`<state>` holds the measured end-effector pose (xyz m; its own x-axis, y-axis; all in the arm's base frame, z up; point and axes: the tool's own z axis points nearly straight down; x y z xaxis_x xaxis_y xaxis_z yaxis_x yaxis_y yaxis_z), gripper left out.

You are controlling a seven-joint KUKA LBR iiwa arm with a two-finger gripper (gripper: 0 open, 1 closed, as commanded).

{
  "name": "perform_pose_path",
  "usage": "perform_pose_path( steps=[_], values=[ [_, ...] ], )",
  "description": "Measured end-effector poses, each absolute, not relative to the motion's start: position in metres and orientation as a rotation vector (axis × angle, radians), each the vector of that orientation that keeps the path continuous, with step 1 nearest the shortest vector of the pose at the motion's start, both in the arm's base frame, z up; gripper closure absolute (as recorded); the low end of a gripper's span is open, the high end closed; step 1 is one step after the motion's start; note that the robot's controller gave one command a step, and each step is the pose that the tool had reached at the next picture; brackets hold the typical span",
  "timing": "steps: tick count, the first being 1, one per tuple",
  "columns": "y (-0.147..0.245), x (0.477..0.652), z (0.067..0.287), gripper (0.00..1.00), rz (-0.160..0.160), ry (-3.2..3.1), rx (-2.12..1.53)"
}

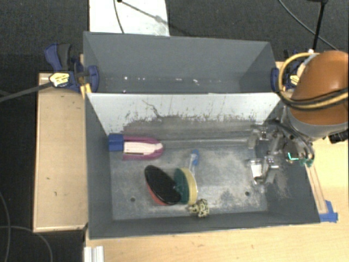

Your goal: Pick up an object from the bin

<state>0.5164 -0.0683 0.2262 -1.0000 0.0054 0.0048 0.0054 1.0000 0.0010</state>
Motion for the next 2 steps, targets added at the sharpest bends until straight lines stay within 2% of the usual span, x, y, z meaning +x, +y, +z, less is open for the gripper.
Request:
perform_pose_path(
  steps=[1, 2],
  values=[
    [-0.141, 0.533, 0.071, 0.0, -0.006, -3.153, -0.176],
    [-0.15, 0.533, 0.101, 0.0, 0.001, -3.075, -0.674]
  ],
)
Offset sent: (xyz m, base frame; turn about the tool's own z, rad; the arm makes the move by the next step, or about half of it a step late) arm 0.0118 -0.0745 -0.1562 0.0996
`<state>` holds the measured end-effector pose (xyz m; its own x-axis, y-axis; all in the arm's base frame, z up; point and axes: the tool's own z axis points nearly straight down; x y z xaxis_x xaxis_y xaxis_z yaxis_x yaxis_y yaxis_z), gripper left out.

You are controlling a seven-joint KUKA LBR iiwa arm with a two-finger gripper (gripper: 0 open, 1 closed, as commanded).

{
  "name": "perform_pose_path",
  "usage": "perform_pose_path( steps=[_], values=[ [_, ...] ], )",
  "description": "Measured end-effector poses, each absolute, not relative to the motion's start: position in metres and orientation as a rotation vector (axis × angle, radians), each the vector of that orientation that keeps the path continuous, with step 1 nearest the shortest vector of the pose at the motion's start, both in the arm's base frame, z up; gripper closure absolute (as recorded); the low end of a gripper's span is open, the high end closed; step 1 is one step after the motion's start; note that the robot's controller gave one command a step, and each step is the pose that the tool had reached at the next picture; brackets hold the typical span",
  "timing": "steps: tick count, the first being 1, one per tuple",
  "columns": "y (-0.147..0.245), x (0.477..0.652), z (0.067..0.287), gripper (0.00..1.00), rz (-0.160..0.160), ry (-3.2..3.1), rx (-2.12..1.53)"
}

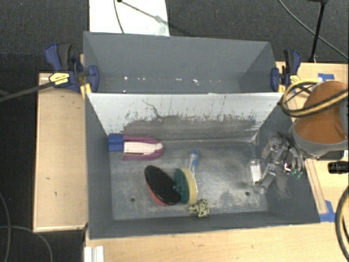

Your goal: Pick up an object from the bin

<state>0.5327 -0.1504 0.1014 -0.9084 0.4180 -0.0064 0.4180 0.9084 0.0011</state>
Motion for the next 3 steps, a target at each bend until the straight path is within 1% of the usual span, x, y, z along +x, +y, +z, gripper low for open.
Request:
perform_pose_path(
  steps=[1, 2, 3],
  values=[
    [-0.152, 0.512, 0.1, 0.0, 0.001, 3.028, 0.839],
    [-0.147, 0.504, 0.07, 0.0, 0.01, 2.999, 0.937],
    [-0.13, 0.514, 0.072, 0.0, 0.029, 2.799, 1.424]
  ],
)
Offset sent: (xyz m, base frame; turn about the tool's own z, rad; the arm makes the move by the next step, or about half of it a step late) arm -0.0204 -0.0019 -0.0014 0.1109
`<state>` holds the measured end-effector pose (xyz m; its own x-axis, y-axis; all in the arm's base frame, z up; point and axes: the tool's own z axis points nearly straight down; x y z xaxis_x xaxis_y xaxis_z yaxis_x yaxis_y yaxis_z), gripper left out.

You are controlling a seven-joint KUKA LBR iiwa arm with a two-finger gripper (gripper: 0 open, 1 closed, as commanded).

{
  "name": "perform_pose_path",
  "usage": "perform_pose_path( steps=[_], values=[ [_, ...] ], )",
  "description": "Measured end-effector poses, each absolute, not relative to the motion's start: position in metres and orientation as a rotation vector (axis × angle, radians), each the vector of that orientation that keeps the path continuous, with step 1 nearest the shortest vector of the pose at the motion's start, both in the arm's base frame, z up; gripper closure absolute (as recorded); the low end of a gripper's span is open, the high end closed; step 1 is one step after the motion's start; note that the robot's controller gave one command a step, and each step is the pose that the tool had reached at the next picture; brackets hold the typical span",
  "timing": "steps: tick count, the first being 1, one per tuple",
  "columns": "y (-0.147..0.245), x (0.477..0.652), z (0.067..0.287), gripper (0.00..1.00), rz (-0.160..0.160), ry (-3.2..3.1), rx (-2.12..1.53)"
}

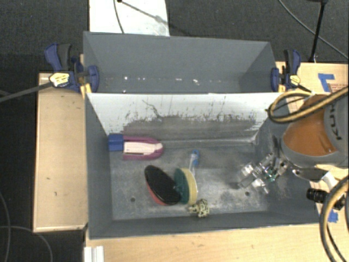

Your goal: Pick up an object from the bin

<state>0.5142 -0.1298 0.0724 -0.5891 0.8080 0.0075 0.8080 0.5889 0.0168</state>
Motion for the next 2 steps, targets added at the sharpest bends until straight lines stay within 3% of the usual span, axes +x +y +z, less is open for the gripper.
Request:
perform_pose_path(
  steps=[1, 2],
  values=[
    [-0.139, 0.511, 0.071, 1.0, 0.007, 2.792, 1.438],
    [-0.139, 0.513, 0.146, 1.0, 0.003, 2.789, 1.428]
  ],
)
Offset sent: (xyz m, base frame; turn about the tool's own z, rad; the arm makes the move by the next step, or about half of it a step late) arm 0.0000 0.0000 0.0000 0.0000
